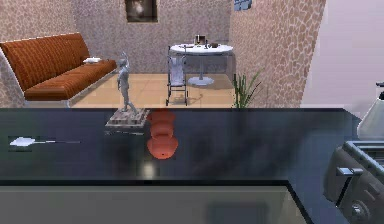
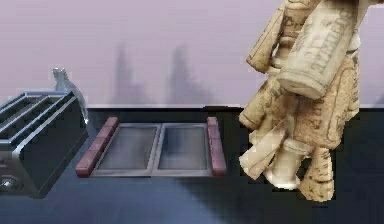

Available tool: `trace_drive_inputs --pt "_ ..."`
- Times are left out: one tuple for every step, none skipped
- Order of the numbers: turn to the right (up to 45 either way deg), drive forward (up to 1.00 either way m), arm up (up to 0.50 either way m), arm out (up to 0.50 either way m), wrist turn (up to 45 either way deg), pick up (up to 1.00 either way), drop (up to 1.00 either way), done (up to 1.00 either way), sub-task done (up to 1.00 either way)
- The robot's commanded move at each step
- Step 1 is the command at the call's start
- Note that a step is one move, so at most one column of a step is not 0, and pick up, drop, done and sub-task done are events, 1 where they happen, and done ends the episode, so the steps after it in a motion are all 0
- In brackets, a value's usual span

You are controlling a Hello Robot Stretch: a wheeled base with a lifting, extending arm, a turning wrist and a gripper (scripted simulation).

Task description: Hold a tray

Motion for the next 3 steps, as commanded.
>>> trace_drive_inputs --pt "0.0 0.00 0.50 0.00 0.0 0.00 0.00 0.00 0.00" --pt "0.0 0.00 0.38 0.00 0.0 0.00 0.00 0.00 0.00" --pt "0.0 0.00 0.00 0.16 0.0 0.00 0.00 0.00 0.00"
